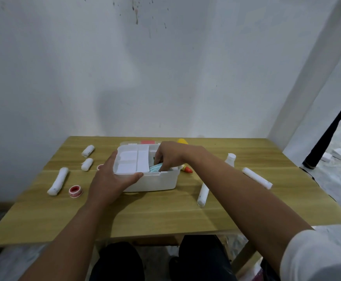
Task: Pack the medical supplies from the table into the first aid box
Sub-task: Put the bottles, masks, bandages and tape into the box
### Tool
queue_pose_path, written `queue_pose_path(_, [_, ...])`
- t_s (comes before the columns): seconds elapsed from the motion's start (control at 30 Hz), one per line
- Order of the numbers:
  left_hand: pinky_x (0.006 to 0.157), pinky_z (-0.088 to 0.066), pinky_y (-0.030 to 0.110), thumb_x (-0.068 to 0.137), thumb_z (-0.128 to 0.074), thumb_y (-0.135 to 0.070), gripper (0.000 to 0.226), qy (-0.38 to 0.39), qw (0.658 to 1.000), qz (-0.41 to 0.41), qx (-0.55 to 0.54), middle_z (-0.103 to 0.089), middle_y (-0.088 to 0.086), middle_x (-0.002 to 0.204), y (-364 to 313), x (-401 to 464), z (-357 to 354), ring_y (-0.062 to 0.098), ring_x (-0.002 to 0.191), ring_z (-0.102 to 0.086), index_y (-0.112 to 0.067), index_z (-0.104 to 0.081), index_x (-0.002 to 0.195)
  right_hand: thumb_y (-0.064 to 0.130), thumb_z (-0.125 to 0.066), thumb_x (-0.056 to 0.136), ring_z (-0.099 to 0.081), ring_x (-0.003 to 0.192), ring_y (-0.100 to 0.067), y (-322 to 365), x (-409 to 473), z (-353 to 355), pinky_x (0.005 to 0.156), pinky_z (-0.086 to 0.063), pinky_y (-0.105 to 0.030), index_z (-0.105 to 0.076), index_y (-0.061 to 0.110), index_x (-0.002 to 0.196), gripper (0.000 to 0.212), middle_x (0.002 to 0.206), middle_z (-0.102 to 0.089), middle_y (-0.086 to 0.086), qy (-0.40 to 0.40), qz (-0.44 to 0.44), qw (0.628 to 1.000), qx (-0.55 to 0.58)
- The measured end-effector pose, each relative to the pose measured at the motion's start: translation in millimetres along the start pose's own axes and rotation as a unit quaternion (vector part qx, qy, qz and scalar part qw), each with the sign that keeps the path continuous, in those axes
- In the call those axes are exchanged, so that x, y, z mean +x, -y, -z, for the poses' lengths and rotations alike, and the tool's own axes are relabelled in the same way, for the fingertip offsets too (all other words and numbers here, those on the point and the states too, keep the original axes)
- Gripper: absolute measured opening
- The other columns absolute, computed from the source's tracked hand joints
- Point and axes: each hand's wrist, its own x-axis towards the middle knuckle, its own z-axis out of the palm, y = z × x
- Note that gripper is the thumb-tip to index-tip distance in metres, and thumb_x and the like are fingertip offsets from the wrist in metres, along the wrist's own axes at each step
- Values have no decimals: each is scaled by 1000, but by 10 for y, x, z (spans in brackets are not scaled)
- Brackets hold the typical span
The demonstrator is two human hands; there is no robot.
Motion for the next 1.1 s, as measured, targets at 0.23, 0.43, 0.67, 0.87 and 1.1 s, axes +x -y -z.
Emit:
queue_pose_path(0.23, [99, -53, 43, 62, -80, -75, 114, -4, 1000, -12, -14, -51, -10, 156, -12, -13, 4, 21, 140, -48, -39, -34, 160, 22, -77, 85, -66, 98, -12, 5, 7, -155, 84, -57, -31, -82, 23, 105, 20, 105, -77, 8, -26, 3, 1000, 9])
queue_pose_path(0.43, [102, -53, 46, 57, -75, -82, 119, -7, 1000, -5, -15, -51, -13, 156, 6, -10, 5, 19, 140, -49, -40, -33, 160, 20, -74, 88, -66, 99, -14, 64, 69, -193, 80, -55, -29, -81, 20, 104, 17, 104, -76, 6, -22, 2, 1000, 14])
queue_pose_path(0.67, [99, -52, 44, 55, -73, -83, 122, -4, 1000, -4, -17, -48, -9, 159, -2, -12, -10, 22, 142, -46, -39, -32, 161, 25, -80, 85, -69, 100, -15, 61, 134, -204, 84, -58, -31, -81, 19, 100, 17, 100, -78, 4, -15, -5, 999, 40])
queue_pose_path(0.87, [102, -53, 47, 55, -73, -85, 122, -7, 1000, 1, -10, -48, -11, 159, 20, -7, -6, 22, 143, -46, -40, -32, 161, 17, -81, 86, -77, 76, -13, -167, -23, 115, 78, -63, -28, -81, 12, 94, 10, 86, -80, 0, -129, 4, 963, 238])
queue_pose_path(1.1, [104, -52, 46, 56, -76, -83, 121, -7, 1000, 5, -29, -50, -15, 156, 29, -20, -3, 18, 142, -47, -42, -32, 161, 25, -67, 89, -69, 105, -21, -837, 19, 55, 84, -55, -34, -76, 19, 111, 25, 111, -74, 2, -330, -226, 902, 160])
